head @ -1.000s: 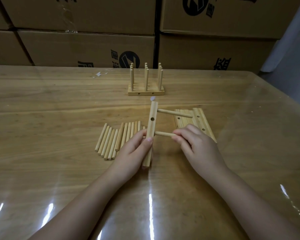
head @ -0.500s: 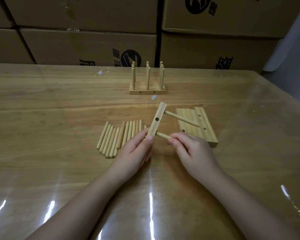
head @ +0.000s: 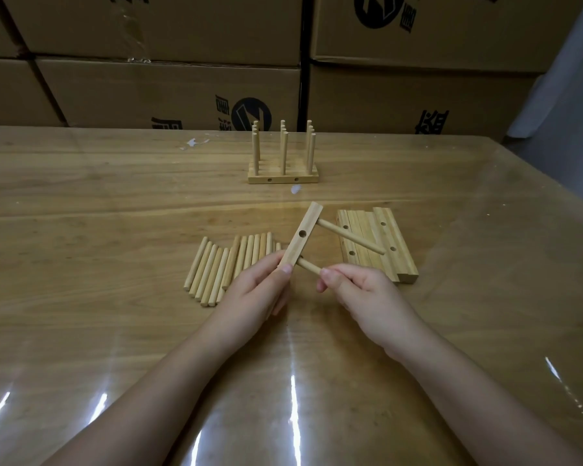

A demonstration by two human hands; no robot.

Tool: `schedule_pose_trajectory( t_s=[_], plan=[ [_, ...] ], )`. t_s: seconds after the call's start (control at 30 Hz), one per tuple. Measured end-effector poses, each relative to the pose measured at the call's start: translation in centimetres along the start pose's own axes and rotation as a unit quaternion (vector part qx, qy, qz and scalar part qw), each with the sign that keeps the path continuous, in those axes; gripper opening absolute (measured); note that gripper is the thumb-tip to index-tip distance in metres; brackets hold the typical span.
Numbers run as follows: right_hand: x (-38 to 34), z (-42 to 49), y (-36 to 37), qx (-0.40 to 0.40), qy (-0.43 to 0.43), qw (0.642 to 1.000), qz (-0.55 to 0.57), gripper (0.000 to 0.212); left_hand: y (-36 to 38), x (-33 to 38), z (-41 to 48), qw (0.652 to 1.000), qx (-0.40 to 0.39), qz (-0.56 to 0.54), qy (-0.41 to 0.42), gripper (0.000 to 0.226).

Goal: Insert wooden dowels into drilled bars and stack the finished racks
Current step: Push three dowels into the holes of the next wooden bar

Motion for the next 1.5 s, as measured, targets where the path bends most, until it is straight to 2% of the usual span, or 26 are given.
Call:
schedule_pose_trajectory(
  t_s=[0.17,0.3,0.33,0.4,0.43,0.5,0.57,0.7,0.8,0.87,1.07,1.3,1.5],
  plan=[
    [0.6,0.0,0.9,-0.075,0.034,0.984,0.160,0.032,0.0,-0.1,0.0,1.000,0.000,-0.007,0.001,0.025],
    [1.0,-0.1,1.4,-0.114,0.054,0.966,0.227,0.029,0.0,-0.3,0.0,0.999,-0.005,-0.031,0.007,0.029],
    [0.9,0.0,1.4,-0.099,0.048,0.973,0.201,0.030,-0.1,-0.4,0.0,0.999,-0.002,-0.051,0.010,0.028],
    [0.0,0.0,0.8,-0.026,0.006,0.999,0.037,0.030,-0.4,-0.5,0.1,0.996,0.010,-0.088,0.017,0.026],
    [-0.8,-0.1,0.6,0.012,-0.026,0.997,-0.071,0.028,-0.6,-0.6,0.1,0.995,0.016,-0.096,0.017,0.025],
    [-2.2,-0.3,0.9,0.045,-0.082,0.968,-0.232,0.025,-0.8,-0.8,0.2,0.995,0.022,-0.100,0.015,0.023],
    [-2.8,-0.5,1.0,0.068,-0.119,0.948,-0.286,0.023,-0.8,-0.9,0.2,0.994,0.029,-0.106,0.015,0.023],
    [-4.3,-1.5,0.2,0.131,-0.175,0.920,-0.325,0.025,-1.1,-0.8,0.1,0.993,0.049,-0.102,0.020,0.029],
    [-5.0,-1.6,0.4,0.138,-0.176,0.881,-0.416,0.031,-1.0,-0.7,0.1,0.995,0.048,-0.083,0.015,0.032],
    [-4.7,-1.4,0.6,0.122,-0.156,0.878,-0.435,0.032,-1.0,-0.8,0.1,0.995,0.047,-0.085,0.010,0.029],
    [-3.0,-0.5,0.8,0.063,-0.110,0.913,-0.388,0.034,-0.5,-1.1,0.2,0.996,0.026,-0.081,-0.002,0.024],
    [-4.1,-0.9,1.4,0.082,-0.137,0.901,-0.403,0.015,0.0,-0.9,0.1,0.999,0.019,-0.041,-0.006,0.023],
    [-3.8,-0.9,0.6,0.081,-0.125,0.923,-0.355,0.030,0.3,-0.9,0.2,1.000,0.014,0.013,-0.011,0.027]
  ],
)
Point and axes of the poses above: each hand's wrist, its own z-axis towards the middle knuckle, its own y-axis out of the palm, x = y × z, the point moved 8 cm from there along z, towards the middle knuckle, and after that the axes turned 14 degrees about -x, right-handed, at the moved point
